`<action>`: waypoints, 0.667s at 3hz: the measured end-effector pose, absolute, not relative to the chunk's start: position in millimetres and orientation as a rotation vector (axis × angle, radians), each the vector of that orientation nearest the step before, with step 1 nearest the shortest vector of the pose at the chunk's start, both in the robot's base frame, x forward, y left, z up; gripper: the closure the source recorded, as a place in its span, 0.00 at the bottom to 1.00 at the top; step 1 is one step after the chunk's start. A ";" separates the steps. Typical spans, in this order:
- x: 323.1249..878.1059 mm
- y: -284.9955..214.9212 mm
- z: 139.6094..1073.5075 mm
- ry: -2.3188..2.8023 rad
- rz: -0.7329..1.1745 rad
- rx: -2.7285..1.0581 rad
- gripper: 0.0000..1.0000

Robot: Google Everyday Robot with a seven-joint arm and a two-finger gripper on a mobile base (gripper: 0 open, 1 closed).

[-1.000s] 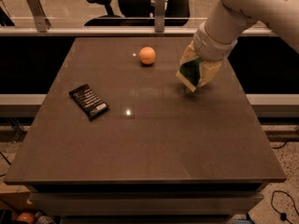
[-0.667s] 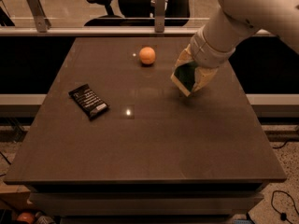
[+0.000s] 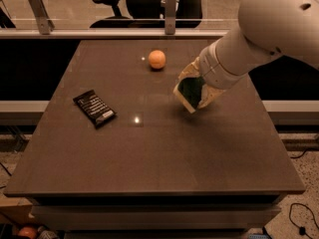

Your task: Move sponge near rxbar chocolate

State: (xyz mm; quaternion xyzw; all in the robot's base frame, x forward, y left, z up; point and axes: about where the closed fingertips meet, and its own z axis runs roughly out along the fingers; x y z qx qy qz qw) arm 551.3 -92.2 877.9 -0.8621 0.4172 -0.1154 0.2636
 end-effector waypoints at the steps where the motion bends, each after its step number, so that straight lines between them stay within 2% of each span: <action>1: 538.4 -87.0 866.5 1.017 -0.347 -2.265 1.00; 2: 531.5 -75.2 868.2 0.897 -0.400 -2.240 1.00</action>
Offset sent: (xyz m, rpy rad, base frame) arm -0.0288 0.0305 -0.0089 0.1091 -0.2741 0.2059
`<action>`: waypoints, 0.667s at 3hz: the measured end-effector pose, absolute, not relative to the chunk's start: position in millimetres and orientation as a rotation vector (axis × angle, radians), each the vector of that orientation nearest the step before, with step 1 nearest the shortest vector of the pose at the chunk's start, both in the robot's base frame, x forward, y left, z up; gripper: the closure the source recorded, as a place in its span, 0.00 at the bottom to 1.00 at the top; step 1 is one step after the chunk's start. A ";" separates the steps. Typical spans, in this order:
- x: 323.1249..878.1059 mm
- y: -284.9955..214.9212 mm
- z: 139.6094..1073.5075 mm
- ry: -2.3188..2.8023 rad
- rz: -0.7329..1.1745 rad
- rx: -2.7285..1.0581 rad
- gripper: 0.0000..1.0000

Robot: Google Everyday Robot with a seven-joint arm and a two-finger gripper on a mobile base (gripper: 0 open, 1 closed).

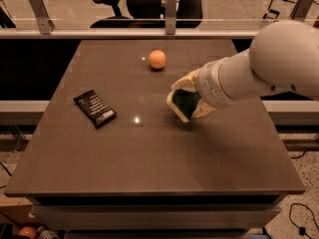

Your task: Move sponge near rxbar chocolate

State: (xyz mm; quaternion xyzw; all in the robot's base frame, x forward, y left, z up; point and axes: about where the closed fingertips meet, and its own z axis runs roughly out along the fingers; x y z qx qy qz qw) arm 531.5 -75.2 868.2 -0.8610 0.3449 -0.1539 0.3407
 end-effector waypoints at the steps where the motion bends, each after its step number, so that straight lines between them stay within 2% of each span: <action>1: 533.4 -65.9 879.6 0.803 -0.452 -2.245 1.00; 2: 539.0 -53.8 895.9 0.689 -0.493 -2.268 1.00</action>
Offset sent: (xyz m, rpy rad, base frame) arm 0.0164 0.0337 0.0472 -0.0724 -0.1896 0.2146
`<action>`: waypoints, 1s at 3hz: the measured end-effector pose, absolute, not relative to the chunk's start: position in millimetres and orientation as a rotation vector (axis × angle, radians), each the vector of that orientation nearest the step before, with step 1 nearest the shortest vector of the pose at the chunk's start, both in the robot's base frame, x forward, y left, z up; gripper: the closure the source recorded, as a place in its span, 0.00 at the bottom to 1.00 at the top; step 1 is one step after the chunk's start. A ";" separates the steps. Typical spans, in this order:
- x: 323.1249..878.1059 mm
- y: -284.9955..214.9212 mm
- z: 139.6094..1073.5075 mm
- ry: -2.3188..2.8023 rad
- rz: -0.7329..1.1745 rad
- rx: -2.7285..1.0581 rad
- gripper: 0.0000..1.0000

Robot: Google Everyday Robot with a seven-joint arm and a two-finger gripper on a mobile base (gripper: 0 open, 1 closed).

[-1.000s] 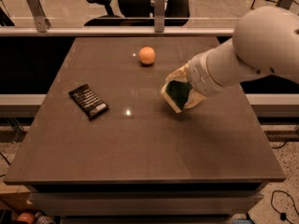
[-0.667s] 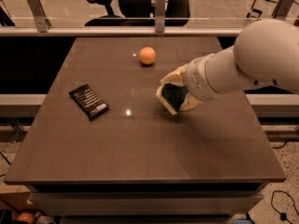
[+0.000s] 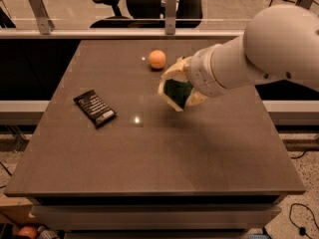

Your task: Move sponge near rxbar chocolate

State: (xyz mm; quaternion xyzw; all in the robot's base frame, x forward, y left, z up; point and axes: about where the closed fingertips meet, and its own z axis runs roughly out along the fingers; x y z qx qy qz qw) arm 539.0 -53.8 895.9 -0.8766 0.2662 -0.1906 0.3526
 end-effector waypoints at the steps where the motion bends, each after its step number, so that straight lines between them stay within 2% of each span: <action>1: 546.8 -35.4 906.2 0.557 -0.490 -2.289 1.00; 3: 556.4 6.6 900.7 0.343 -0.378 -2.280 1.00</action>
Offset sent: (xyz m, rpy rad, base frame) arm 0.0224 0.0618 0.0096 0.0169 -0.0574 0.3215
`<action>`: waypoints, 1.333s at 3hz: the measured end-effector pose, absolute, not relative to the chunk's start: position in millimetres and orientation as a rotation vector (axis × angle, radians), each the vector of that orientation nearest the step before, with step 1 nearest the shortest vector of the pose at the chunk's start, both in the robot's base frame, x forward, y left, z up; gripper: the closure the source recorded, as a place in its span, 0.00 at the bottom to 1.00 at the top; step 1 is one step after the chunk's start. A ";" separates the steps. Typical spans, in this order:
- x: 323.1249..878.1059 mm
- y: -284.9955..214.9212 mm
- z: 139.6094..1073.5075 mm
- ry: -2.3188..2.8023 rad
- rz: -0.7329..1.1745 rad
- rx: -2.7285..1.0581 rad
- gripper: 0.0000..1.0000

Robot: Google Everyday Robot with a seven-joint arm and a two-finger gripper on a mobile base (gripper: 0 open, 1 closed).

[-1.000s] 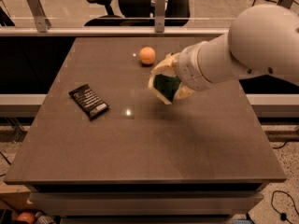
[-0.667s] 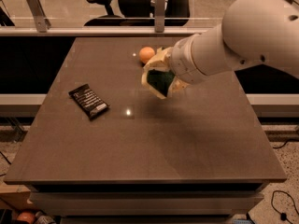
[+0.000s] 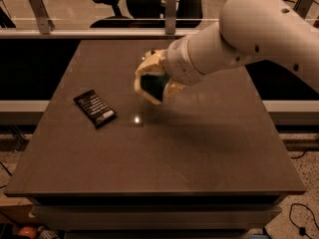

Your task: Move sponge near rxbar chocolate

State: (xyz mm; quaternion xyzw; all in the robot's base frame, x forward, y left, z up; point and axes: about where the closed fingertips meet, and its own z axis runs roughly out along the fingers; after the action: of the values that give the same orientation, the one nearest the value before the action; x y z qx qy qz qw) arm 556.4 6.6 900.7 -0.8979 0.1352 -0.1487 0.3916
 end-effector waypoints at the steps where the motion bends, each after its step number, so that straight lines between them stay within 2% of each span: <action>1: 558.4 26.3 893.4 0.283 -0.307 -2.283 1.00; 4: 555.4 43.1 860.3 0.404 -0.148 -2.307 1.00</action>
Offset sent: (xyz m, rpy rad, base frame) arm 0.0029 0.0408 -0.0326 0.0234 0.1614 0.0682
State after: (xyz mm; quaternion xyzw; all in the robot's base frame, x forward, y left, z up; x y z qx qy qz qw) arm 555.4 43.1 860.3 -0.9064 0.1588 -0.0583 0.3871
